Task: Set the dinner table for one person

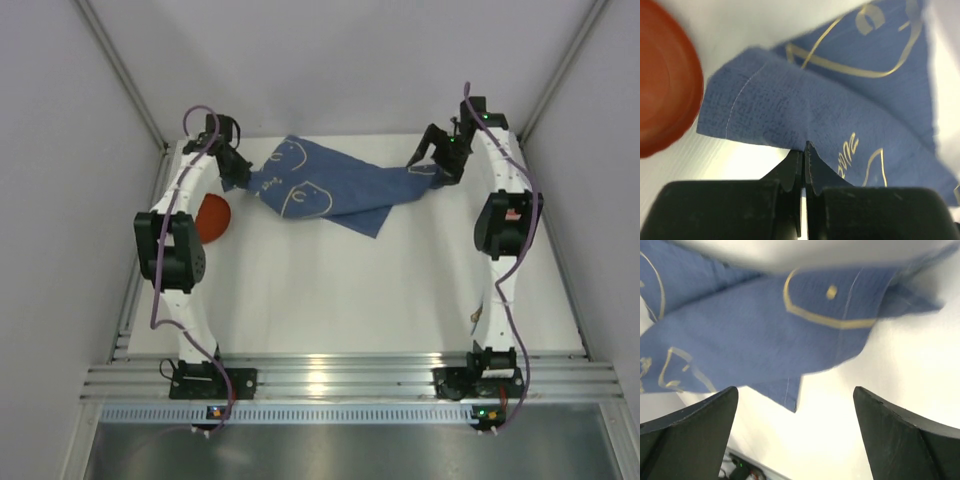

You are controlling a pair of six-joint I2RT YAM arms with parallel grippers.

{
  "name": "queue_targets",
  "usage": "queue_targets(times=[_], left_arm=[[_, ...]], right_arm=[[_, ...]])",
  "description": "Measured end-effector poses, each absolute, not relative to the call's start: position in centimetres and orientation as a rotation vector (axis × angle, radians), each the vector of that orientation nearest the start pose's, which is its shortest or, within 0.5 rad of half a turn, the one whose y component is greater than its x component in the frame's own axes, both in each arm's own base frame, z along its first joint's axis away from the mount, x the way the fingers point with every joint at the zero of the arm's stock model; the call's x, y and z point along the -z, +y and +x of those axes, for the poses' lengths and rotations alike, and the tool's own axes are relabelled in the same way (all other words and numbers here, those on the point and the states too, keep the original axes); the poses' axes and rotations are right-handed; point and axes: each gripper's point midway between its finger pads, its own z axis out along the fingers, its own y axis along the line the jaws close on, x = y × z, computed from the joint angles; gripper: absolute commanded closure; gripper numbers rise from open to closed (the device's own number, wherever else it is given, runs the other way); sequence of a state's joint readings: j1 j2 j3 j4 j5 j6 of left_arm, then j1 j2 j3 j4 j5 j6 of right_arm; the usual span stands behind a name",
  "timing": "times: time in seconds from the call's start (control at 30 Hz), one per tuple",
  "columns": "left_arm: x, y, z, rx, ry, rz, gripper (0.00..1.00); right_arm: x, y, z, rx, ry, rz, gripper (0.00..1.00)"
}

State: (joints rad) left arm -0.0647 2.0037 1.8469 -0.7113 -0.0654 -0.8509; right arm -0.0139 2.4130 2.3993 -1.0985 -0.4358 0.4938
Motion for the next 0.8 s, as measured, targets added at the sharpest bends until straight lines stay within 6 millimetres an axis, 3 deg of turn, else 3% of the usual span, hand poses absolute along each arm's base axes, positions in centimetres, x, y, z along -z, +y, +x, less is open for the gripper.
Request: queue_targets(times=[0.13, 0.27, 0.4, 0.53, 0.63, 0.8], left_arm=[[-9.2, -8.0, 48.6, 0.277, 2.491, -0.949, 1.00], [-5.0, -11.1, 46.4, 0.249, 2.647, -0.873, 1.00], [-4.6, -13.2, 45.4, 0.264, 2.694, -0.802, 1.00], [-4.7, -13.2, 45.4, 0.275, 2.698, -0.793, 1.00], [-5.0, -13.2, 45.6, 0.292, 2.695, -0.791, 1.00], [-5.1, -13.6, 45.5, 0.294, 2.703, -0.771, 1.00]], right_arm=[[-11.3, 11.8, 50.6, -0.736, 2.770, 0.459, 0.00], [-11.8, 14.4, 48.2, -0.705, 2.819, 0.343, 0.00], [-14.4, 16.0, 43.2, -0.641, 2.834, 0.222, 0.00], [-16.2, 18.1, 37.7, -0.691, 2.807, 0.113, 0.00], [-14.0, 18.9, 35.3, -0.711, 2.858, 0.089, 0.00], [-6.9, 17.8, 34.9, -0.624, 2.987, 0.166, 0.00]])
